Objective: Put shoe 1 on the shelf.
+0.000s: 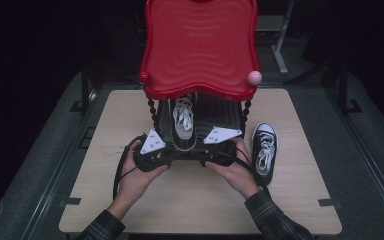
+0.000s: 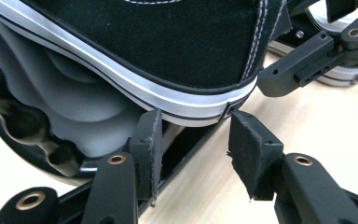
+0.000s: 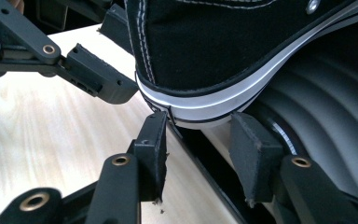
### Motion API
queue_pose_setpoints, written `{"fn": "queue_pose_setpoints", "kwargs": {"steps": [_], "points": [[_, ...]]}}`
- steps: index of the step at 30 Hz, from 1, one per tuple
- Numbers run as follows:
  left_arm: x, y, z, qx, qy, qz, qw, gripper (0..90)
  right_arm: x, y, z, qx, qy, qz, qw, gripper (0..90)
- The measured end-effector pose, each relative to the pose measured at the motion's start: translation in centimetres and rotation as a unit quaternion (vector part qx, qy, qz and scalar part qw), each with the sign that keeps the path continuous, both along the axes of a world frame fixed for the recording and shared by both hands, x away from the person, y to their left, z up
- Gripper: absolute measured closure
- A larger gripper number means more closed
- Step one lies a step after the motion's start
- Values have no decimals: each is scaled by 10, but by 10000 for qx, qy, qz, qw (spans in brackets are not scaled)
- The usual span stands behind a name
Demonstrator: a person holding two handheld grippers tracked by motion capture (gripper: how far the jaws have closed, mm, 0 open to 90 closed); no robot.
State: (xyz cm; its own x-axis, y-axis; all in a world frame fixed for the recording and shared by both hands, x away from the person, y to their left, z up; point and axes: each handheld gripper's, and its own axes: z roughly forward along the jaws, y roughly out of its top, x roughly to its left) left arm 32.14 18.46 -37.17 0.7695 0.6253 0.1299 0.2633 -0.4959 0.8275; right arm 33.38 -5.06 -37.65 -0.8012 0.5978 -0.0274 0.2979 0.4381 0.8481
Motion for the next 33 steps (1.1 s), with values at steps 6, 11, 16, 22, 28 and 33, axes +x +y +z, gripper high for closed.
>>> {"fn": "queue_pose_setpoints", "kwargs": {"steps": [6,11,16,22,28,33], "points": [[7,-1,5,-46,-86,170,9998,574,8,2,4,67,-69,-74,9999,582],[13,0,6,-78,-138,300,9994,599,16,6,6,77,-116,-159,9998,585],[18,-1,6,-51,-162,428,9989,619,23,8,7,86,-114,-223,9996,589],[24,-3,7,-76,-151,515,9985,632,31,10,7,86,-95,-258,9996,591],[27,-7,4,151,-74,618,9979,637,36,14,4,-122,-30,-294,9995,591],[28,-5,4,176,-13,609,9980,639,36,15,3,-134,-14,-297,9995,591]]}}
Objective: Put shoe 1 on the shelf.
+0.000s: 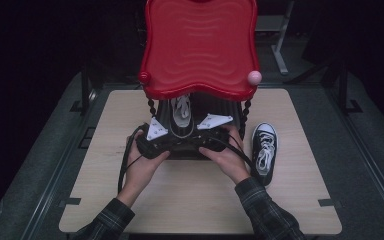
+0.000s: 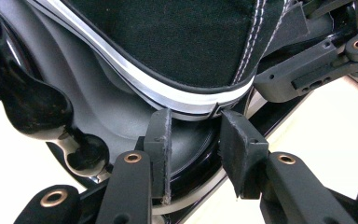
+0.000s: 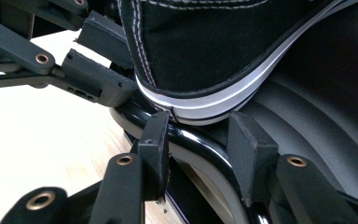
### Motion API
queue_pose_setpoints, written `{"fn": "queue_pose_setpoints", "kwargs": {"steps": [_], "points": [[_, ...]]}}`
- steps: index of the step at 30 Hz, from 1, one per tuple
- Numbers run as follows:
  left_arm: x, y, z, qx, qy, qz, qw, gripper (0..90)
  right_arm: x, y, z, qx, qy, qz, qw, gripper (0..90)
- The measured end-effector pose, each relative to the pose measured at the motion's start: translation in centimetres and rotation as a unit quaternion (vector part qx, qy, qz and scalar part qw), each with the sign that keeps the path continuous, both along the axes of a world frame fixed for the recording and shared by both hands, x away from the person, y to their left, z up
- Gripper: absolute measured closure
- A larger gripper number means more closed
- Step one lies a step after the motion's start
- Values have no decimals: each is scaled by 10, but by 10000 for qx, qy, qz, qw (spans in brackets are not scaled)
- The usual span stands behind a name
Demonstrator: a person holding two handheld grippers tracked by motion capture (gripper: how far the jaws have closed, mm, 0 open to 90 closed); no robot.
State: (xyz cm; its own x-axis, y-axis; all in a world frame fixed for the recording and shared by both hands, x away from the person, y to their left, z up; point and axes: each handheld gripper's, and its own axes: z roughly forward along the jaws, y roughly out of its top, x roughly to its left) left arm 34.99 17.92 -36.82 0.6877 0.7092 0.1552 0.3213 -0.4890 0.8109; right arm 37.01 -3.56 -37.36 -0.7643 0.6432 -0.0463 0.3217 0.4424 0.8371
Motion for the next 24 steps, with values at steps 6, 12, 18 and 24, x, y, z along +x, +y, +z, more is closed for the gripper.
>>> {"fn": "queue_pose_setpoints", "kwargs": {"steps": [6,12,18,24], "points": [[-3,-1,-1,-55,25,-62,10000,611,-1,0,-1,-44,-22,24,10000,578],[-6,2,4,-225,14,-132,9997,585,-5,-6,3,88,-82,7,9999,576],[-1,1,6,-178,6,-29,9998,604,-1,-7,4,171,-117,-80,9998,594],[4,2,3,-47,48,23,10000,610,2,-3,1,97,-64,-146,9998,598]]}}
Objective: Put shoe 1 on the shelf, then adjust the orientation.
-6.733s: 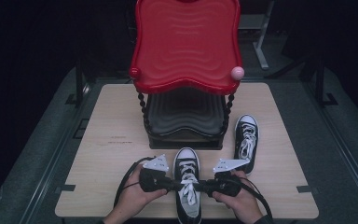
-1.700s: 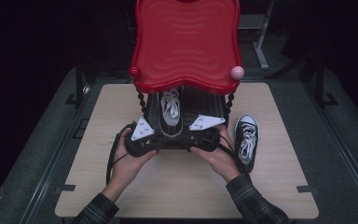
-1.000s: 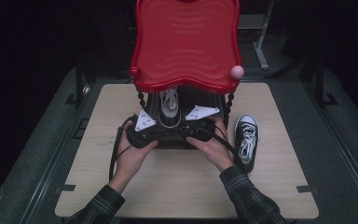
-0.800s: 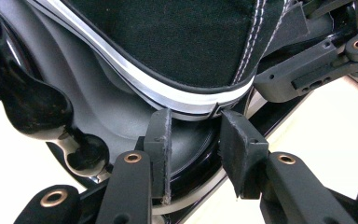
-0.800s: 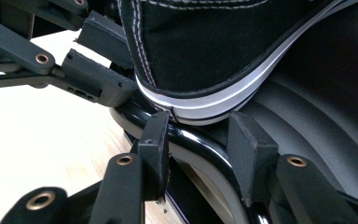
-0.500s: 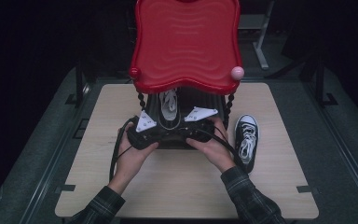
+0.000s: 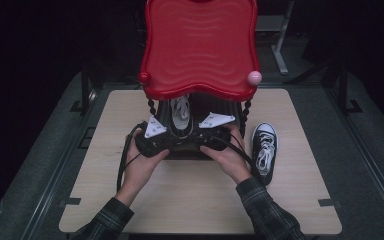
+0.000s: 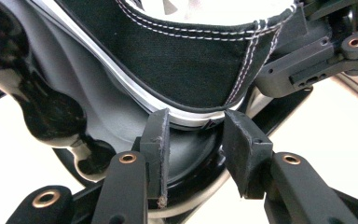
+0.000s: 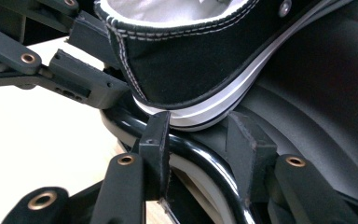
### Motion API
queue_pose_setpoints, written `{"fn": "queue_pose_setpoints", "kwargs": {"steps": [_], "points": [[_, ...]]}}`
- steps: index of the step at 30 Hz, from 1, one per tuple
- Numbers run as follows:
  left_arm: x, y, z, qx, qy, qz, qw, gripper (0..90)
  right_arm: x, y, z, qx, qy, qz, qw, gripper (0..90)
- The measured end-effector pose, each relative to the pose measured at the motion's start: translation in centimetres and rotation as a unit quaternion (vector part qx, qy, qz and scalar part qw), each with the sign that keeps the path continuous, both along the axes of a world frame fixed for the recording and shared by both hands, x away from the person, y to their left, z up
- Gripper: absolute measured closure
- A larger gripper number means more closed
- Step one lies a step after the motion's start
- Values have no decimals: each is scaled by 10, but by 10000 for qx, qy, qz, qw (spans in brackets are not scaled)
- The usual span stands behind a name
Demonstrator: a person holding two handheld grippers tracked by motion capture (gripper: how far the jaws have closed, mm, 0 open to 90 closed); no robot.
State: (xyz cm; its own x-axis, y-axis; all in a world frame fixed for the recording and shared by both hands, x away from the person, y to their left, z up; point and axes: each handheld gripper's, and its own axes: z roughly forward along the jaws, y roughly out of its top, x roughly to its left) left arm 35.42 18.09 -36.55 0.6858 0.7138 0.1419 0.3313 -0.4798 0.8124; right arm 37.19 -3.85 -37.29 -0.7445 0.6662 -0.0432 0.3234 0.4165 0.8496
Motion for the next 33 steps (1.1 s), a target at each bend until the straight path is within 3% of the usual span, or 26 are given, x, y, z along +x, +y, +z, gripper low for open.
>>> {"fn": "queue_pose_setpoints", "kwargs": {"steps": [3,12,16,24,28,31,33], "points": [[0,1,-2,-61,40,34,10000,597,1,5,-3,-132,10,-23,9999,602],[-10,7,5,-223,54,-255,9994,535,-12,-9,8,35,-50,83,9999,572],[-20,8,8,-213,115,-471,9986,491,-22,-24,8,150,6,71,9999,550],[-41,16,6,-282,344,-738,9963,401,-45,-54,5,122,193,-15,9997,524],[-54,22,1,-249,436,-858,9950,379,-56,-74,2,176,239,-115,9995,520],[-64,30,-10,-213,666,-884,9936,366,-65,-95,-4,178,256,-291,9991,520],[-66,32,-14,-201,708,-882,9934,367,-67,-100,-5,156,259,-345,9989,520]]}}
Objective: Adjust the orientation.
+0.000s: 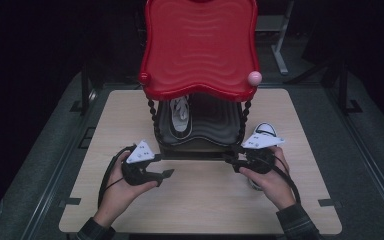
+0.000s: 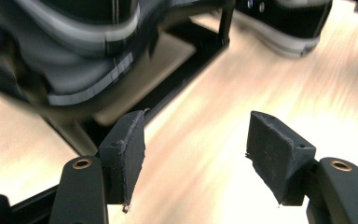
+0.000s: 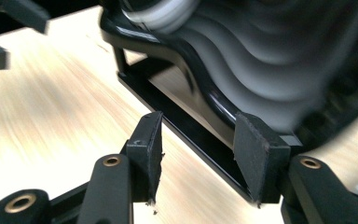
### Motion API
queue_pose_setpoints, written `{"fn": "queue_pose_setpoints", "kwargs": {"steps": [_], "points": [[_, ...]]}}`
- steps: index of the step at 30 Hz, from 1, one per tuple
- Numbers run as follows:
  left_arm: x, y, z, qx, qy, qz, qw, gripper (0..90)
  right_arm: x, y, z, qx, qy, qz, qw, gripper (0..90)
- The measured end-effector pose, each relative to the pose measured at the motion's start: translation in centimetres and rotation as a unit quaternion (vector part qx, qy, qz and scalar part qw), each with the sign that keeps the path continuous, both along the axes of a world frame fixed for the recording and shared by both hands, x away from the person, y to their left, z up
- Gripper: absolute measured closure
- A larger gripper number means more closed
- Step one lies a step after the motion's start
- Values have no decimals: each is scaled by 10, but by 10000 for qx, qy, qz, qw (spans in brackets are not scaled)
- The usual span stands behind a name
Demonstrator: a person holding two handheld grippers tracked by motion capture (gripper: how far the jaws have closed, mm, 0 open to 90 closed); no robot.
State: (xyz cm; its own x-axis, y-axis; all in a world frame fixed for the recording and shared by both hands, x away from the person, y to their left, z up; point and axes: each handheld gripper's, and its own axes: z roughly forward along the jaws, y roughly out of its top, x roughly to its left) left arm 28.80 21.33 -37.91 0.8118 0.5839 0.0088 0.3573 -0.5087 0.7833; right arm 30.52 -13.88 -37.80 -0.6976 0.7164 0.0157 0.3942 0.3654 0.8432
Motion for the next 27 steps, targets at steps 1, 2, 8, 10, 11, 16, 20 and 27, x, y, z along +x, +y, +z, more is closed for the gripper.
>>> {"fn": "queue_pose_setpoints", "kwargs": {"steps": [1,2,8,10,11,16,20,27], "points": [[-2,3,-3,61,76,-21,10000,375,-2,-5,-1,-29,9,-74,10000,522],[-4,5,-7,94,135,-2,9999,381,-3,-11,-3,-30,34,-128,9999,524],[-10,20,-28,347,290,78,9989,372,-6,-46,-9,-81,97,-596,9981,532],[-11,25,-36,422,368,132,9983,359,-5,-58,-10,-55,110,-779,9969,535],[-10,27,-39,465,422,154,9979,352,-5,-64,-11,-23,106,-884,9960,538],[-8,38,-55,644,581,232,9960,314,-1,-88,-19,-17,184,-1342,9908,550],[-5,41,-67,864,699,312,9933,284,7,-99,-27,-3,257,-1576,9872,561],[2,45,-78,949,785,386,9916,266,21,-102,-45,-52,628,-1750,9825,634]]}}
